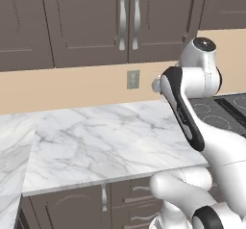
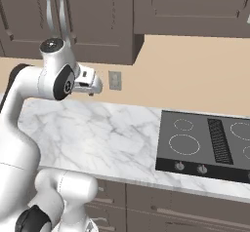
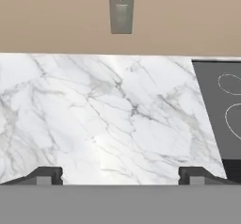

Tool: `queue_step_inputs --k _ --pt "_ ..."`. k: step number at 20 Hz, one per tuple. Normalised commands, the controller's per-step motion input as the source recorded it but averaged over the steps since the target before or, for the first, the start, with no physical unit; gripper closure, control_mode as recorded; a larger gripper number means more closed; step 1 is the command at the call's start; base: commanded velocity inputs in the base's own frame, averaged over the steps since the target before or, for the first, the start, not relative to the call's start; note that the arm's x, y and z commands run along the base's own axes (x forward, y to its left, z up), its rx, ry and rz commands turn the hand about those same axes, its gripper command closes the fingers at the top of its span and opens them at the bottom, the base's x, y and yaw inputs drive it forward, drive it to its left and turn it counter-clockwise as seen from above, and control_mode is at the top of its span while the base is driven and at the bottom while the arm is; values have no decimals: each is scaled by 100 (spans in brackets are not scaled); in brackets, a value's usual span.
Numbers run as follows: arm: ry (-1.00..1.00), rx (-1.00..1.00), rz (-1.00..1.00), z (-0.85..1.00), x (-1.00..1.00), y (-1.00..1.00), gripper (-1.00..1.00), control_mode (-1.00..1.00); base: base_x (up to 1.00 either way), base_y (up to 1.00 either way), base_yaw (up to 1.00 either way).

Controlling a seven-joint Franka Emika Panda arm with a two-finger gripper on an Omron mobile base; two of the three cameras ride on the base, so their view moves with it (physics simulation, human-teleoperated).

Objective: Get the candle and the liquor from the cabinet and move them to the dining counter.

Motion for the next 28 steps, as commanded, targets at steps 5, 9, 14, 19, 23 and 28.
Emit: queue_step_inputs --k 5,9,14,19,23,28 --pt "-48 -10 -2 31 -26 8 -100 -100 0 0 0" --pt "-37 -2 -1 35 -2 13 -100 -100 0 0 0" --pt "-30 0 0 44 0 23 -100 -100 0 0 0" --pt "-27 1 0 43 0 41 -100 -100 0 0 0" --pt "-26 2 0 50 0 28 -100 -100 0 0 0" --pt "-25 0 0 48 0 28 -100 -100 0 0 0"
